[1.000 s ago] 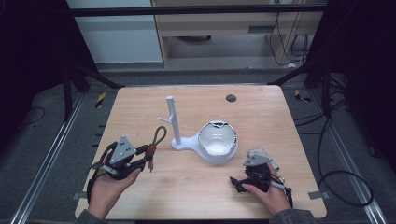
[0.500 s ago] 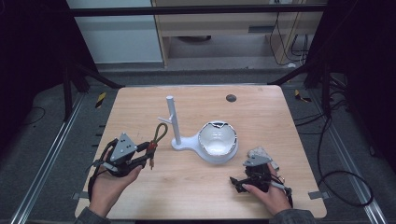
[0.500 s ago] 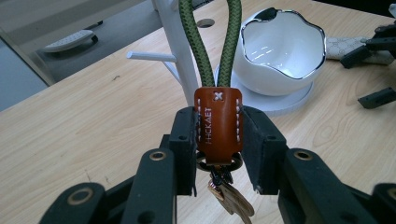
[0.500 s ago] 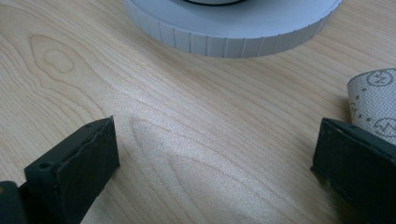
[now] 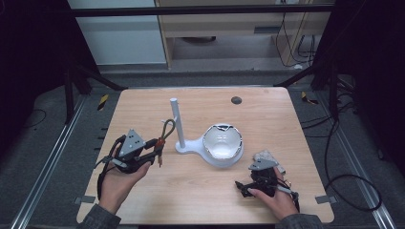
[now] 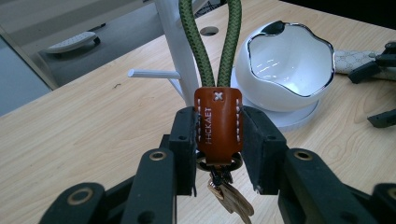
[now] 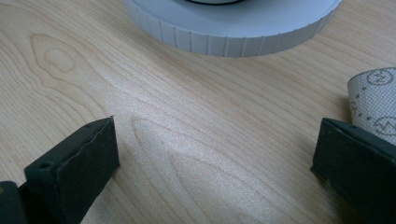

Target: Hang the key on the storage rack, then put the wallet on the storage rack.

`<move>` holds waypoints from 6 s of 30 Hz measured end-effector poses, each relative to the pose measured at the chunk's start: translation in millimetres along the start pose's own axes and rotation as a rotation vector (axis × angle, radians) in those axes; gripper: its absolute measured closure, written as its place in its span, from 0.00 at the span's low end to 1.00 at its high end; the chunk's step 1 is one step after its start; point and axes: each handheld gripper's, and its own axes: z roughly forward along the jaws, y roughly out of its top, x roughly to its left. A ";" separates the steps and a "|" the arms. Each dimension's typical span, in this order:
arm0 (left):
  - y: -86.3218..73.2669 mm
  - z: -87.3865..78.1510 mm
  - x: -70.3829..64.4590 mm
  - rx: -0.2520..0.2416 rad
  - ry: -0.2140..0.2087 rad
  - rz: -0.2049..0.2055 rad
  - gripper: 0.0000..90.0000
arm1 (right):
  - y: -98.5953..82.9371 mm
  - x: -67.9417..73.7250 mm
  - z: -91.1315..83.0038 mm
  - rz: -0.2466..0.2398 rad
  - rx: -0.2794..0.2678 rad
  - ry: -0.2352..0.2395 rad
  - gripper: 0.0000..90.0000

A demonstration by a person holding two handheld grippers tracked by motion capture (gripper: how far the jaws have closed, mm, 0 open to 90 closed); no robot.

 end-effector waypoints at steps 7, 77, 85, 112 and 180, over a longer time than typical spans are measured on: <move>1.8 6.9 0.4 -0.003 -0.007 -0.020 0.73 | -0.2 0.2 -0.3 0.001 0.000 0.003 0.00; -90.4 71.9 17.3 0.100 0.120 -0.131 0.15 | -1.7 0.8 -1.4 -0.001 -0.004 0.005 0.00; -111.5 78.1 22.7 0.180 0.095 -0.153 0.07 | -1.7 0.8 -1.3 0.001 -0.005 0.006 0.00; -128.9 90.0 29.3 0.245 0.085 -0.224 0.01 | 22.1 -36.8 -61.2 0.010 0.121 -0.055 0.09; -128.2 90.6 28.8 0.253 0.074 -0.214 0.00 | 43.6 -73.9 -77.5 -0.024 0.414 -0.061 0.34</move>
